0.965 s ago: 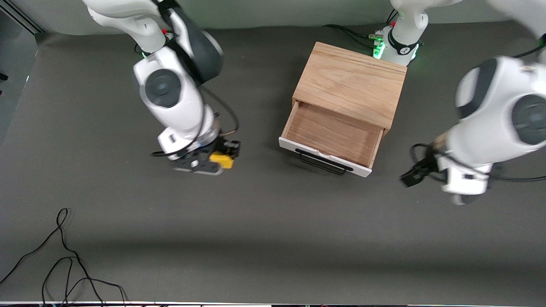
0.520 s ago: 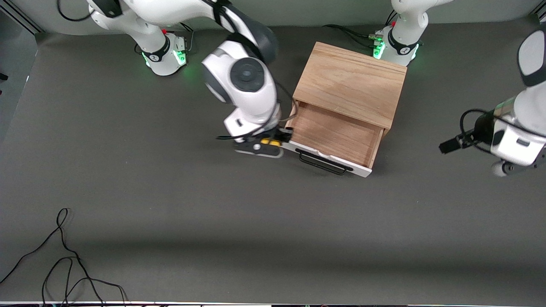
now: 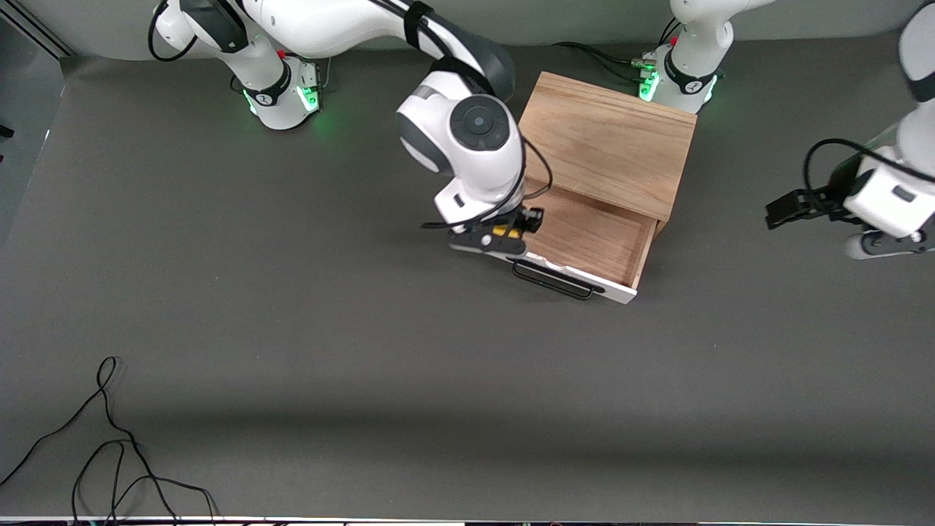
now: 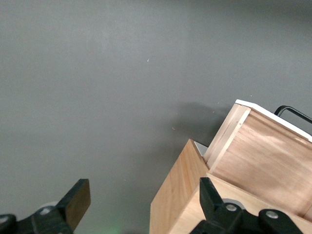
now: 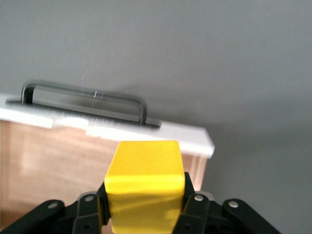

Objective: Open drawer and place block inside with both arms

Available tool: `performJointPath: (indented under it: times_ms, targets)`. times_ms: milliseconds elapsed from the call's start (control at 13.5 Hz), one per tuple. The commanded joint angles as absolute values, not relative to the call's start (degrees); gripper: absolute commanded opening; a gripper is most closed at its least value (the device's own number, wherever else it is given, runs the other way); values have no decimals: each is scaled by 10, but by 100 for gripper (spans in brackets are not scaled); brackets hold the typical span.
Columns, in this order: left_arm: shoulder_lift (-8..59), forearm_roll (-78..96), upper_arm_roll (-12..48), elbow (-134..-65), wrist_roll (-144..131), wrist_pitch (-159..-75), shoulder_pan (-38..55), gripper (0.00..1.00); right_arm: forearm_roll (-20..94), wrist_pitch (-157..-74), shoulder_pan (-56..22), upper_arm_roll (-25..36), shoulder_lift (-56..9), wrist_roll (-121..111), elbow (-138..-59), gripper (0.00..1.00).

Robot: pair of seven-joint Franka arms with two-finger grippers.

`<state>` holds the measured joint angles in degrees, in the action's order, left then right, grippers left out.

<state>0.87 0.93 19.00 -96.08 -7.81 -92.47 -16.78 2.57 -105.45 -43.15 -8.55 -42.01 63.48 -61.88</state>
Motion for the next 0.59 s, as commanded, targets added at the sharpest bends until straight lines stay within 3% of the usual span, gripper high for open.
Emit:
performJointPath:
  times_ms: [0,149,520]
  targets:
    - [2,20,91,-949,-20,-930,-75,100,61,-1040,-436,-96,-437,665,-591,0]
    - [3,19,45,-938,20,-931,-33,100,65,-1040,-439,-98,-448,666,-594,0]
    - [4,12,46,-919,43,-894,-29,100,64,-1050,-442,-98,-485,666,-594,0]
